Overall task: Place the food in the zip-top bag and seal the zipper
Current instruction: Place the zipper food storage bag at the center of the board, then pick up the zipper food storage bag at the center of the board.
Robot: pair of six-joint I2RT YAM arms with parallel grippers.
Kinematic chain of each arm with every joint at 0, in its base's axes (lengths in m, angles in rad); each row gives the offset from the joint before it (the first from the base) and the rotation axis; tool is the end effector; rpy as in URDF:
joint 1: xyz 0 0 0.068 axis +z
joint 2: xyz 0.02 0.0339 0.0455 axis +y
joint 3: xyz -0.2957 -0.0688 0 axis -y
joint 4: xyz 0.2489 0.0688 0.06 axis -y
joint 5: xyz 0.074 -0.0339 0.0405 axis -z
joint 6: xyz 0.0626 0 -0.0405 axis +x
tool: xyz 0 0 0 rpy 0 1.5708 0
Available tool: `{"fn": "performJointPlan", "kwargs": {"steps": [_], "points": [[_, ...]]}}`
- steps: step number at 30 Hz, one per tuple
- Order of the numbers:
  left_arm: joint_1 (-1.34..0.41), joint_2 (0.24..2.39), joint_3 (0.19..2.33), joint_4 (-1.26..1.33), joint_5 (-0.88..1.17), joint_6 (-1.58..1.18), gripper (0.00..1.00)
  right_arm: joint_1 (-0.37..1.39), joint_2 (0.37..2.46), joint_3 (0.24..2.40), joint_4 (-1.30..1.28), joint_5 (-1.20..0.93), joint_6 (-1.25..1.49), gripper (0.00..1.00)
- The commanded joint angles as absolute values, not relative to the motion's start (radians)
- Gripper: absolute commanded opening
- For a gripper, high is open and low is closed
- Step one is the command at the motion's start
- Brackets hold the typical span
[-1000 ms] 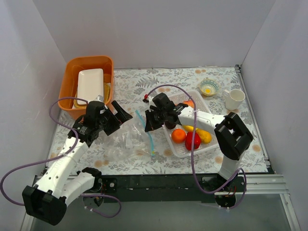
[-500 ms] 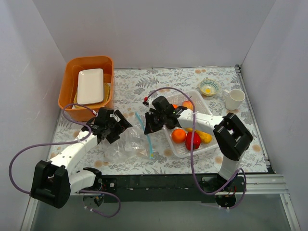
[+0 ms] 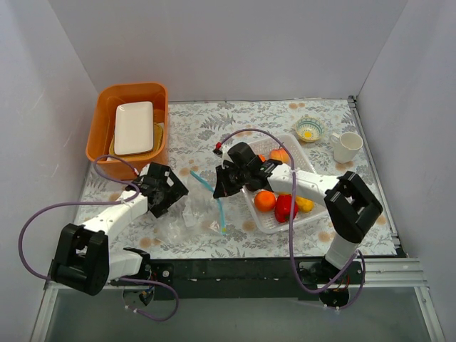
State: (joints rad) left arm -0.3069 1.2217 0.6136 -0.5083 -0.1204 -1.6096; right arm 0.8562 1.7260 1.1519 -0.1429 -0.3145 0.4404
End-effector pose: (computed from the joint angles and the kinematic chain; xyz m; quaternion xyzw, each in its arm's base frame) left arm 0.2093 -0.0584 0.1761 -0.6004 0.7652 -0.1503 0.1772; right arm 0.2527 0.3208 0.2331 -0.2490 0.8663 0.3606 0.2399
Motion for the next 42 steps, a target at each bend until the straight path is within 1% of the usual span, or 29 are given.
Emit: {"fn": "performJointPlan", "kwargs": {"steps": [1,4,10,11,12,14,16,17,18,22,27,33,36,41,42], "points": [[-0.29,1.19,0.633,-0.508,-0.18,-1.542,0.98,0.853,1.654,1.141,-0.1,-0.34,0.451,0.01],[-0.29,1.164,0.696,-0.496,-0.115,-1.491,0.98,0.857,1.684,1.161,-0.121,-0.359,0.446,0.01],[-0.29,1.111,0.824,-0.535,-0.003,-1.47,0.98,0.867,1.789,1.2,-0.187,-0.316,0.459,0.02],[-0.29,1.109,0.848,-0.541,-0.002,-1.473,0.98,0.868,1.796,1.197,-0.184,-0.314,0.466,0.04],[-0.29,1.108,0.856,-0.543,0.035,-1.473,0.98,0.876,1.818,1.209,-0.187,-0.307,0.477,0.08],[-0.29,1.121,0.879,-0.554,0.092,-1.474,0.98,0.891,1.833,1.224,-0.198,-0.276,0.48,0.08],[-0.29,1.152,0.879,-0.548,0.132,-1.494,0.98,0.914,1.85,1.241,-0.202,-0.268,0.477,0.17],[-0.29,1.163,0.882,-0.545,0.159,-1.497,0.98,0.92,1.853,1.239,-0.192,-0.265,0.485,0.29],[-0.296,1.173,0.882,-0.543,0.167,-1.502,0.98,0.922,1.855,1.235,-0.186,-0.27,0.491,0.46],[-0.319,1.221,0.906,-0.563,0.175,-1.493,0.98,0.925,1.777,1.177,-0.175,-0.198,0.508,0.55],[-0.365,1.233,0.953,-0.62,0.123,-1.491,0.98,0.925,1.534,1.077,-0.161,-0.046,0.512,0.64],[-0.451,1.2,0.971,-0.629,0.112,-1.531,0.98,0.923,1.33,0.997,-0.183,0.052,0.534,0.64],[-0.523,1.225,0.992,-0.664,0.048,-1.552,0.98,0.923,1.264,0.994,-0.219,0.095,0.537,0.64],[-0.656,1.308,1.057,-0.77,-0.156,-1.586,0.98,0.919,1.203,1.008,-0.278,0.158,0.531,0.64],[-0.687,1.339,1.066,-0.794,-0.172,-1.592,0.95,0.917,1.197,1.009,-0.284,0.163,0.528,0.64]]}}
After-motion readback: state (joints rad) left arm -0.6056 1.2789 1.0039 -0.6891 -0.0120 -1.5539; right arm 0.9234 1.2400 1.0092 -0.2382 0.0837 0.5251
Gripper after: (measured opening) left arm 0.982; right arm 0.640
